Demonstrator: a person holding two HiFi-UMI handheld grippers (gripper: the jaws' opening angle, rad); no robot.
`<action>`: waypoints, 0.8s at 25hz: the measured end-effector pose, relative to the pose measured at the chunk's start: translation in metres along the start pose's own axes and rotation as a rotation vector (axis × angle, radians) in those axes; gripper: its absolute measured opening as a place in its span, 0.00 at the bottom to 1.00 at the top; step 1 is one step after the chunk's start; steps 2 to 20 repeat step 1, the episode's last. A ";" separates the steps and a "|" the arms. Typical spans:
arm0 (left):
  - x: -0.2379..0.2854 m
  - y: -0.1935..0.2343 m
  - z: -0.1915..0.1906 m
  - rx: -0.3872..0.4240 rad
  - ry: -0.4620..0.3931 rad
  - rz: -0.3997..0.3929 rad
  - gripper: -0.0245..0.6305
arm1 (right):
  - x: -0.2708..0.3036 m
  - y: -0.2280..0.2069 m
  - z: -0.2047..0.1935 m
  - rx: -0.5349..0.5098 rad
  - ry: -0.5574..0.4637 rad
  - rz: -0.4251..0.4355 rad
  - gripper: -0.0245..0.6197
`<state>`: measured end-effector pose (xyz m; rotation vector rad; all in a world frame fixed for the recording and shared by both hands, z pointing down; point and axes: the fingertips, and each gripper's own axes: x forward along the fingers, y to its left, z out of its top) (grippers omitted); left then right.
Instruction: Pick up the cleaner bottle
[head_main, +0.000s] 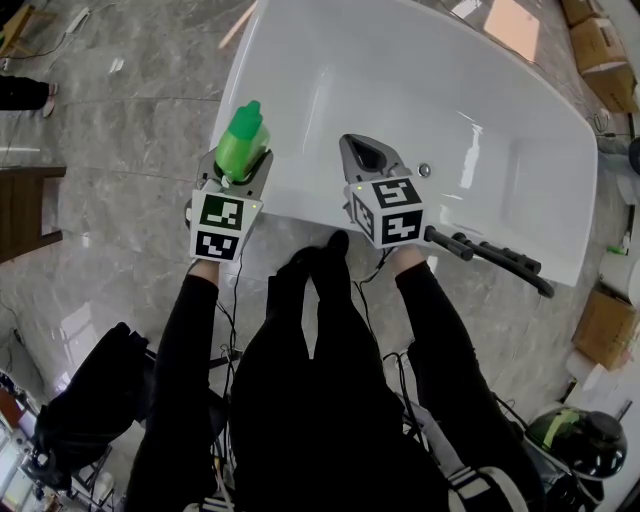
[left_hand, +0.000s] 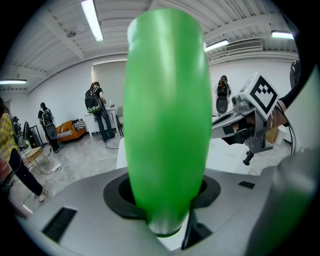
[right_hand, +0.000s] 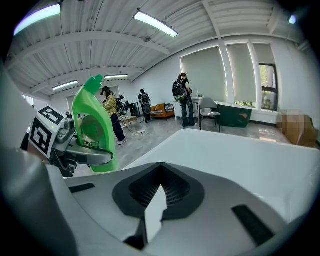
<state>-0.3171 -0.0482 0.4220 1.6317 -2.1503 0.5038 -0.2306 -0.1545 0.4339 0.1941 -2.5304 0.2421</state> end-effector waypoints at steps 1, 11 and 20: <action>0.000 0.000 0.000 0.000 -0.001 0.001 0.34 | 0.000 0.000 0.000 0.000 0.000 0.000 0.04; 0.000 0.000 0.000 0.000 -0.001 0.001 0.34 | 0.000 0.000 0.000 0.000 0.000 0.000 0.04; 0.000 0.000 0.000 0.000 -0.001 0.001 0.34 | 0.000 0.000 0.000 0.000 0.000 0.000 0.04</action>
